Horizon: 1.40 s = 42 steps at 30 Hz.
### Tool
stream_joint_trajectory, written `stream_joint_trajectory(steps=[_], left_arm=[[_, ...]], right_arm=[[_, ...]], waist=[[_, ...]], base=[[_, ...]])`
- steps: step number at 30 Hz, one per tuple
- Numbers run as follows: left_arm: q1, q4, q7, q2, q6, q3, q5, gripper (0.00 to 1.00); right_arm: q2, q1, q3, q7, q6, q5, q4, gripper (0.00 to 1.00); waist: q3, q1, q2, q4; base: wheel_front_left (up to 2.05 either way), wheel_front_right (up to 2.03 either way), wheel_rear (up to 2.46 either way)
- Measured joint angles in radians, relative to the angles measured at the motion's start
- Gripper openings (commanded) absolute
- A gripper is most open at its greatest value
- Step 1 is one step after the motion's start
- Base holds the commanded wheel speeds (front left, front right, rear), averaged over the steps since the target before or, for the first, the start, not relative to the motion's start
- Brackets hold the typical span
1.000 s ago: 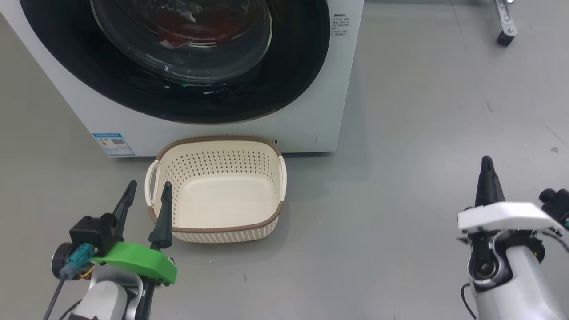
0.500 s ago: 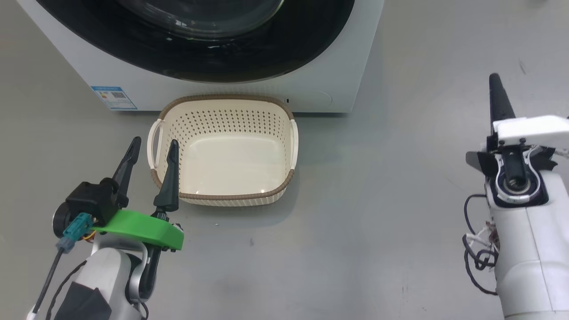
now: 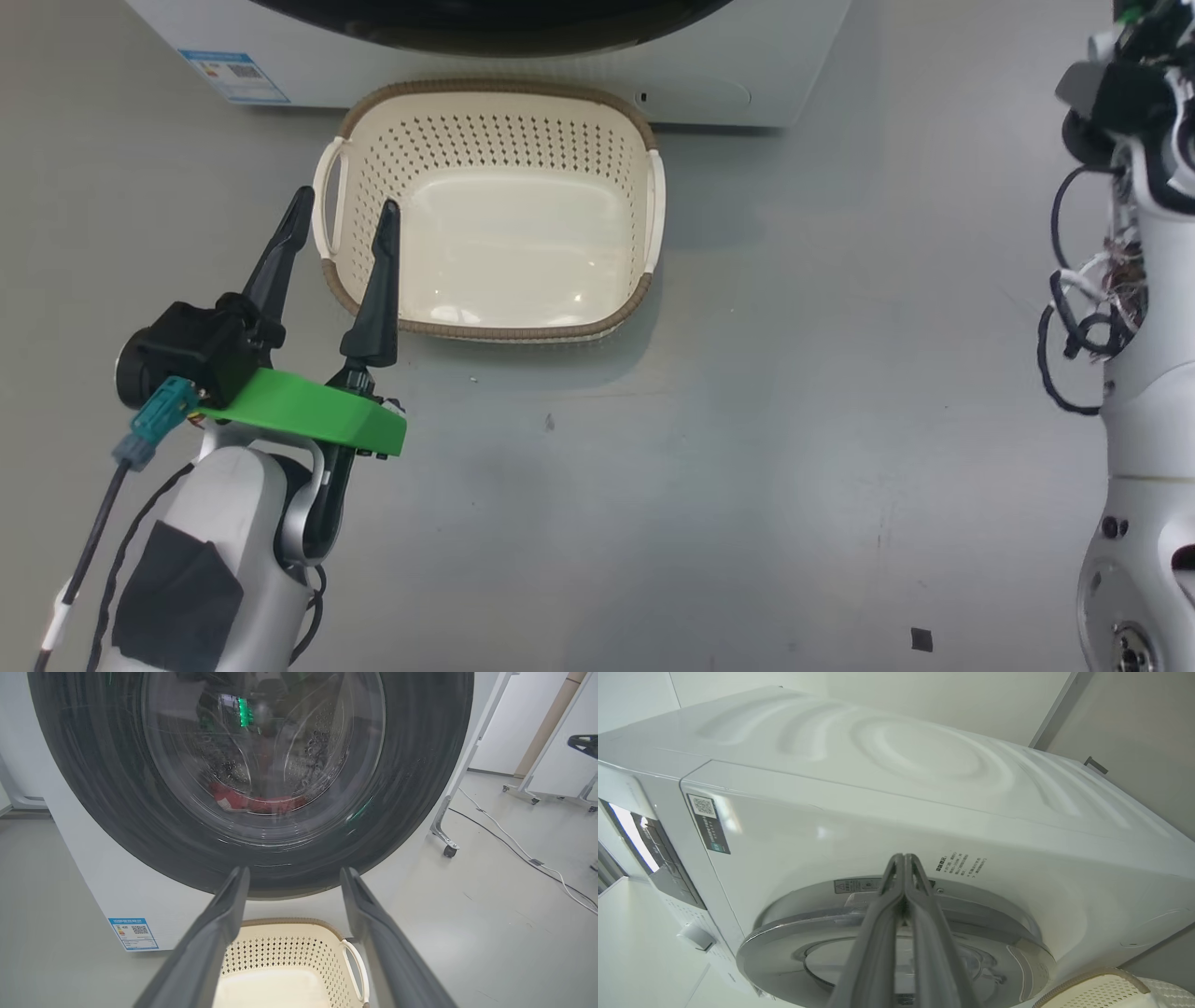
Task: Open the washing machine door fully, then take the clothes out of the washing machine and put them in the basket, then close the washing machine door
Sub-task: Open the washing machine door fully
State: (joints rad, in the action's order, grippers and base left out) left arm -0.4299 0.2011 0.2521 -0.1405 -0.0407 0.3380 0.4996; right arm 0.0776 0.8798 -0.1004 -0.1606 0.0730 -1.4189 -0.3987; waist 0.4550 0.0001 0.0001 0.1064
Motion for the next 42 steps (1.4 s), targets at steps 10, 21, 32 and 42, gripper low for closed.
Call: stream_joint_trajectory(steps=[10, 21, 32, 42], left_arm=[[-0.062, -0.012, 0.0, 0.039, -0.019, 0.007, 0.0, 1.0], [-0.093, 0.004, 0.0, 0.066, -0.036, 0.003, 0.0, 1.0], [-0.102, 0.018, 0.0, 0.082, -0.045, -0.01, -0.011, 1.0], [-0.104, 0.027, 0.0, 0.091, -0.053, -0.02, -0.028, 1.0]], right_arm=[[0.052, 0.198, 0.018, -0.103, -0.06, -0.026, -0.041, 0.0], [0.079, 0.342, 0.099, -0.219, -0.09, -0.022, -0.101, 0.0], [0.103, 0.42, 0.111, -0.266, -0.101, -0.014, -0.156, 0.0], [0.118, 0.439, 0.113, -0.321, -0.083, -0.033, -0.204, 0.0]], waist=[[0.1, 0.0, 0.0, 0.055], [0.167, 0.0, 0.0, 0.128], [0.193, 0.0, 0.0, 0.175], [0.194, 0.0, 0.0, 0.182]], base=[[0.0, 0.0, 0.0], [0.0, 0.0, 0.0], [0.0, 0.0, 0.0], [0.0, 0.0, 0.0]])
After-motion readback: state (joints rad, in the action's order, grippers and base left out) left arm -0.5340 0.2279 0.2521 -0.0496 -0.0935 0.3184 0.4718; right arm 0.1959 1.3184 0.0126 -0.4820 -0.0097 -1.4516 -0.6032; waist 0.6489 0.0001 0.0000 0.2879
